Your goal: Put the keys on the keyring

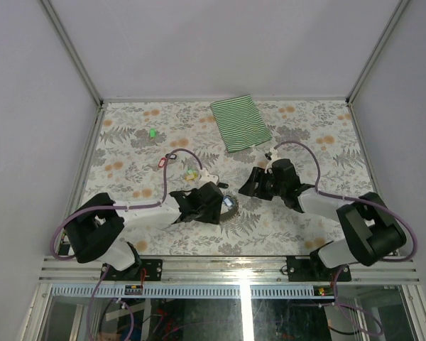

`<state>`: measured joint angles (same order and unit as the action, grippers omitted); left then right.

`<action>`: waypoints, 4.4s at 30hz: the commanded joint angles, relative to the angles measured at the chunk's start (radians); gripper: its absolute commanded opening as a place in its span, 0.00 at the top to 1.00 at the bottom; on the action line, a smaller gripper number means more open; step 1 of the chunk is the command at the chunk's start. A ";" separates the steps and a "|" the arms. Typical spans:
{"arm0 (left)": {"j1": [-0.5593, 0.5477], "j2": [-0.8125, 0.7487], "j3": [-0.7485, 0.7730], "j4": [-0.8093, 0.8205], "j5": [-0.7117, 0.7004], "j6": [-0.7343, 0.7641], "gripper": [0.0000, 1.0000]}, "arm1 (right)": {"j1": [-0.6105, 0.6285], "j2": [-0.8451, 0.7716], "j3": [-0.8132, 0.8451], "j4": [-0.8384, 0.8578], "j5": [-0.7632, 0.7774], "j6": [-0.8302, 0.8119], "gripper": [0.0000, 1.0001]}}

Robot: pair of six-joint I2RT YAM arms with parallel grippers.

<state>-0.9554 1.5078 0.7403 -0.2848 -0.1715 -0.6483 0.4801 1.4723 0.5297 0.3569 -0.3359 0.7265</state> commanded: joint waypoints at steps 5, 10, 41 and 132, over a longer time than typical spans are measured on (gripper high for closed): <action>-0.034 -0.023 0.086 -0.071 0.021 -0.027 0.38 | -0.006 -0.263 -0.042 -0.258 0.069 -0.161 0.33; -0.034 -0.052 0.130 -0.070 -0.031 0.051 0.37 | -0.005 -0.398 -0.103 -0.316 0.078 -0.140 0.36; -0.034 -0.098 0.051 0.092 0.050 0.133 0.40 | 0.071 -0.125 -0.162 0.071 -0.112 -0.048 0.63; -0.034 -0.376 0.107 0.616 0.240 0.678 0.45 | 0.092 -0.401 0.780 -0.877 -0.187 -0.437 1.00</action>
<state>-0.9833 1.1267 0.8074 0.2352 0.0460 -0.0036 0.5640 1.1053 1.2484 -0.5488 -0.4900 0.2699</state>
